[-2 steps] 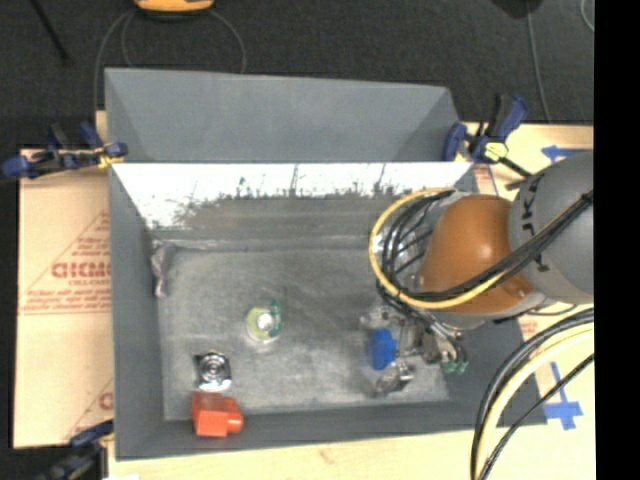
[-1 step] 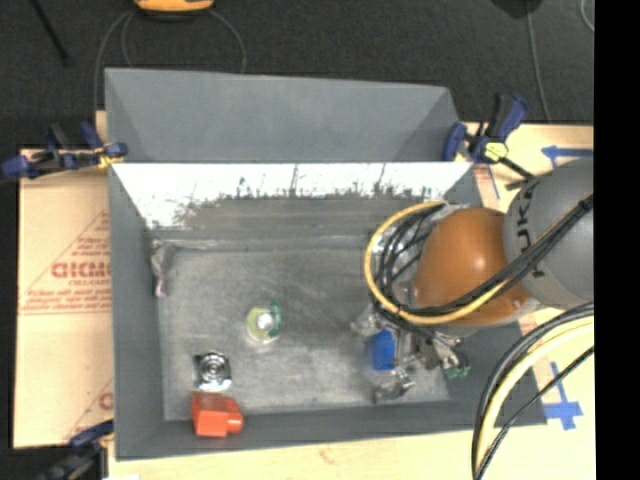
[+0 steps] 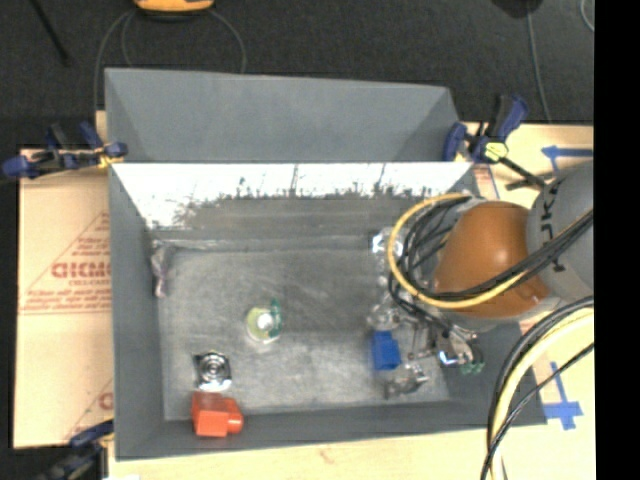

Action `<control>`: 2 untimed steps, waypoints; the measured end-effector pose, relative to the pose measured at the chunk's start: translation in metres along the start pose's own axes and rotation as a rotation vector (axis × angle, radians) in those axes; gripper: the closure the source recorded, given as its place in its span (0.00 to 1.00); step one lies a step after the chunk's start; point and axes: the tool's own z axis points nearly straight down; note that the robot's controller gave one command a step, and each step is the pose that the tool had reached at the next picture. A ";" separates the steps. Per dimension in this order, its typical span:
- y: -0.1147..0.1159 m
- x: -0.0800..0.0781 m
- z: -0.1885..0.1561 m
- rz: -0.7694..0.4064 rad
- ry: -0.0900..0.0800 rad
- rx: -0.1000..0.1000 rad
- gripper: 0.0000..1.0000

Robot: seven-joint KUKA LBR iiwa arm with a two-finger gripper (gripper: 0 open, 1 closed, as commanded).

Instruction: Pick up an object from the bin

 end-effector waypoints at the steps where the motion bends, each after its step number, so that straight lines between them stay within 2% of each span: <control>1: 0.009 -0.017 0.001 -0.254 0.010 0.011 0.00; 2: 0.012 -0.008 -0.001 -0.005 -0.004 0.012 0.00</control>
Offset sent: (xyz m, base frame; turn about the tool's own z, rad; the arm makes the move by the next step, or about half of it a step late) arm 0.0126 0.0150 -0.0056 -0.2600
